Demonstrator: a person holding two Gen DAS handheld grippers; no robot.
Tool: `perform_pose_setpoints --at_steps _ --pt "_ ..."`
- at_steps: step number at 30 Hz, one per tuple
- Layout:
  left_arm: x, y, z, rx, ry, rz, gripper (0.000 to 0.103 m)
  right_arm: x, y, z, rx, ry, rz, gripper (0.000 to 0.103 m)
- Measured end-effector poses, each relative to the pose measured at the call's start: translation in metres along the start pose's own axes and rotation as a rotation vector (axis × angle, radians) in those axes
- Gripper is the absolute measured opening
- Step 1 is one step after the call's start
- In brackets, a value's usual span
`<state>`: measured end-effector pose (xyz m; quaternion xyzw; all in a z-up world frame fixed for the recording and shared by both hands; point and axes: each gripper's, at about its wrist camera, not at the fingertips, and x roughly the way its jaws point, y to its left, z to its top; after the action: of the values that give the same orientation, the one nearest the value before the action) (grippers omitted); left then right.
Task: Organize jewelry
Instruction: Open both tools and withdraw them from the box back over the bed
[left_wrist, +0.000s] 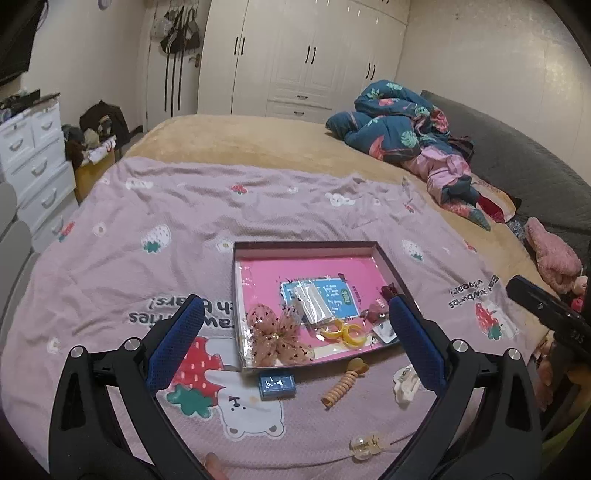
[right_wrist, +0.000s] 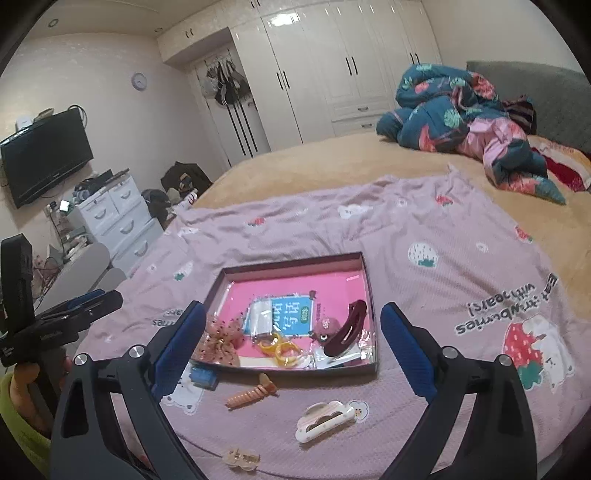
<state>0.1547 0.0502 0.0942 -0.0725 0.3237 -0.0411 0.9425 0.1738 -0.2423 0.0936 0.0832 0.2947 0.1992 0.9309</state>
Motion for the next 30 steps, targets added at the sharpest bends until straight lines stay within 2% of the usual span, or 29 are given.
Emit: perform_pose_setpoints --at_steps 6,14,30 --pt "-0.019 0.002 -0.006 0.0 -0.026 0.007 0.094 -0.021 0.01 0.001 -0.032 -0.029 0.004 0.097" --pt "-0.038 0.011 -0.024 -0.018 -0.03 0.016 0.094 -0.035 0.021 -0.017 -0.076 -0.002 0.008 0.097" --pt "-0.049 0.005 -0.068 -0.005 0.023 0.009 0.094 -0.052 0.036 -0.047 -0.134 0.047 0.032 0.097"
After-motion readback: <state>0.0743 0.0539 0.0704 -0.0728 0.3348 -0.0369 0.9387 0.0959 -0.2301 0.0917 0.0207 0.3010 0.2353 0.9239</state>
